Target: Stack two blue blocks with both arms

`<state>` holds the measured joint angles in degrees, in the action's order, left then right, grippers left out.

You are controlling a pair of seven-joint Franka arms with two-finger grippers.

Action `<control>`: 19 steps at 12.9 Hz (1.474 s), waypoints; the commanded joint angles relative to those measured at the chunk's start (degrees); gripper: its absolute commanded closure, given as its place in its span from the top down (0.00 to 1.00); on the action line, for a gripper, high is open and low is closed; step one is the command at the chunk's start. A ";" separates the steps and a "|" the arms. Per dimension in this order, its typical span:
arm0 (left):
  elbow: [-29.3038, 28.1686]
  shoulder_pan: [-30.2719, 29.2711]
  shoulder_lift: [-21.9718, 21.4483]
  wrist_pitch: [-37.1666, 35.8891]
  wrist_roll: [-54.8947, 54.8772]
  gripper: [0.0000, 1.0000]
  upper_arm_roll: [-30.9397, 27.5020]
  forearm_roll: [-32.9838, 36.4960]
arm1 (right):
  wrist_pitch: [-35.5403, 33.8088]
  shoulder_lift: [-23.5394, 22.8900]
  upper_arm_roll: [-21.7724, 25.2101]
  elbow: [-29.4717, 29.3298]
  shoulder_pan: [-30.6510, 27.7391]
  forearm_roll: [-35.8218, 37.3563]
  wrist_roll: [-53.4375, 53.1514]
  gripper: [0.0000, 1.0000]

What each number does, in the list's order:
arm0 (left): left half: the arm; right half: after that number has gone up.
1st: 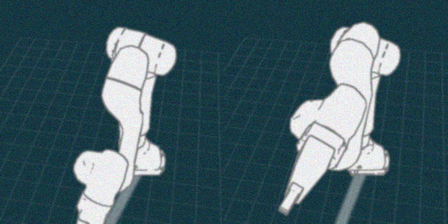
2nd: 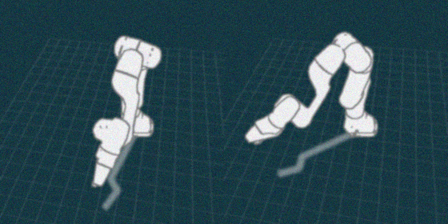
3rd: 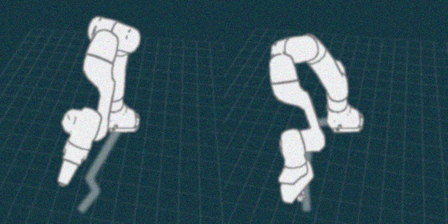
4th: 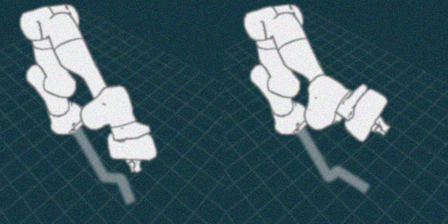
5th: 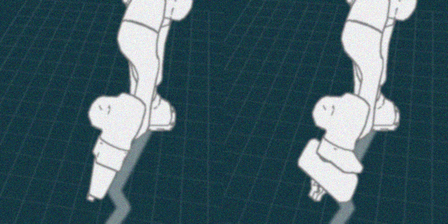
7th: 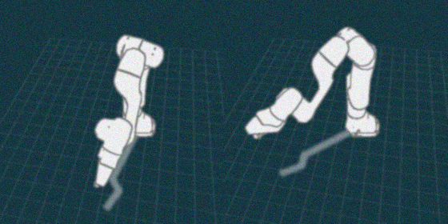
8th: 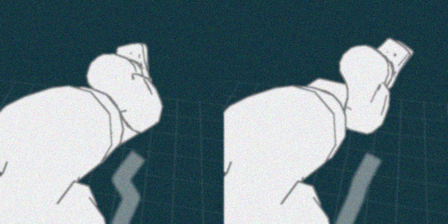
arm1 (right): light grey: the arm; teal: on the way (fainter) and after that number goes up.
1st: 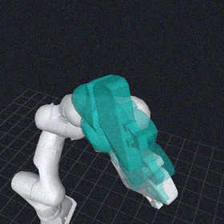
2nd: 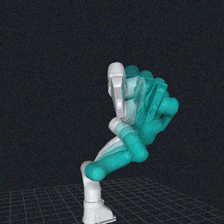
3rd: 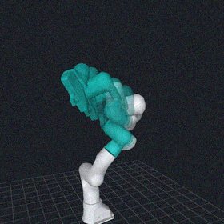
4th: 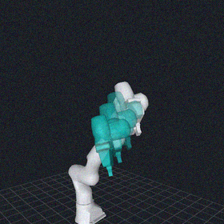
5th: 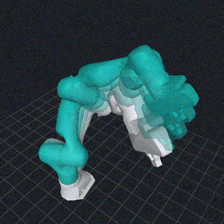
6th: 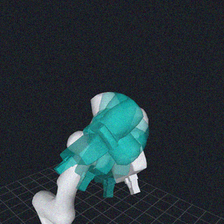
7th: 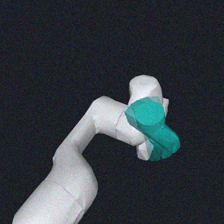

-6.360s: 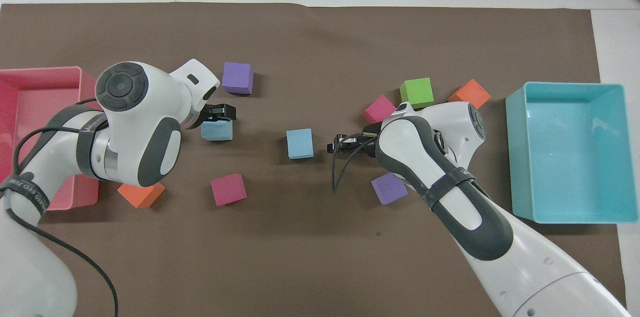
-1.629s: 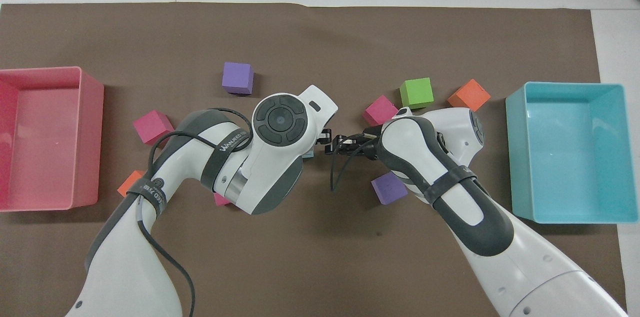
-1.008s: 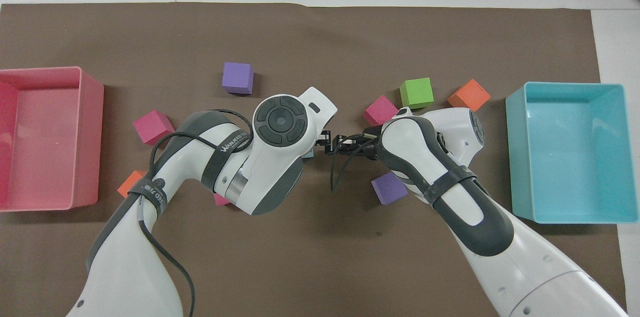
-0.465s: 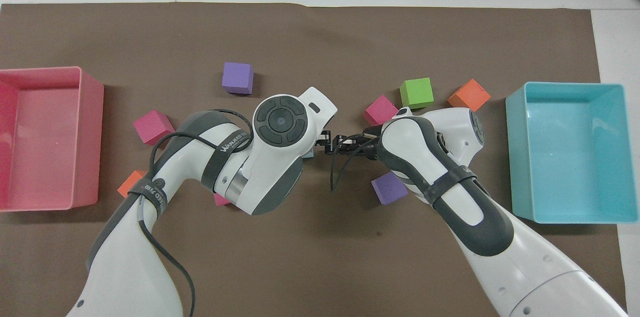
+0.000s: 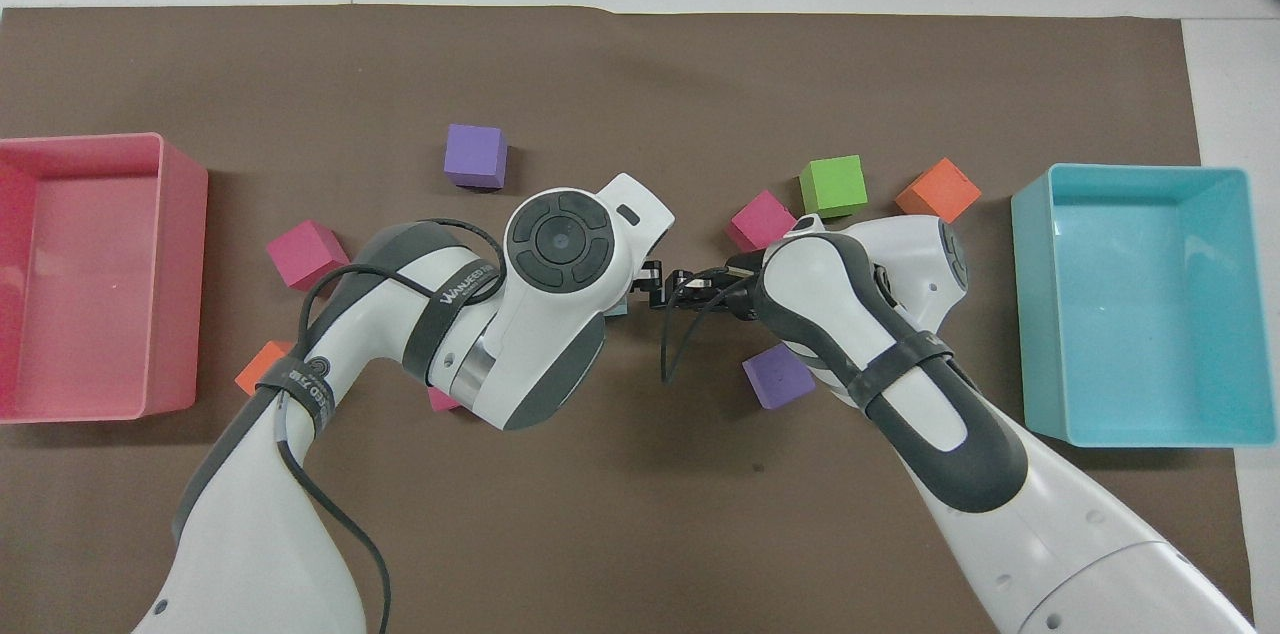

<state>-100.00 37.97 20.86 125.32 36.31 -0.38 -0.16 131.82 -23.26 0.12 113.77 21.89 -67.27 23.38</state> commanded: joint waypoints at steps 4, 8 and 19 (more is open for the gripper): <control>-0.73 0.44 -0.47 0.02 -0.28 1.00 -0.59 -0.72 | 1.43 0.32 -0.47 0.75 -0.35 -2.42 3.07 0.00; -0.46 -0.35 -2.66 -2.26 -0.37 1.00 -0.76 -0.72 | 1.43 0.32 -0.47 0.75 -0.35 -2.42 3.07 0.00; -0.20 -8.08 -16.19 -17.37 -12.99 1.00 -1.38 -0.72 | 0.90 0.32 -0.30 0.57 -0.61 -2.25 4.04 0.00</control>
<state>-99.29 32.40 8.33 111.76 28.43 -2.10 -0.19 131.82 -23.26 0.13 113.77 21.88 -67.27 23.72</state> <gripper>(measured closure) 0.000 0.991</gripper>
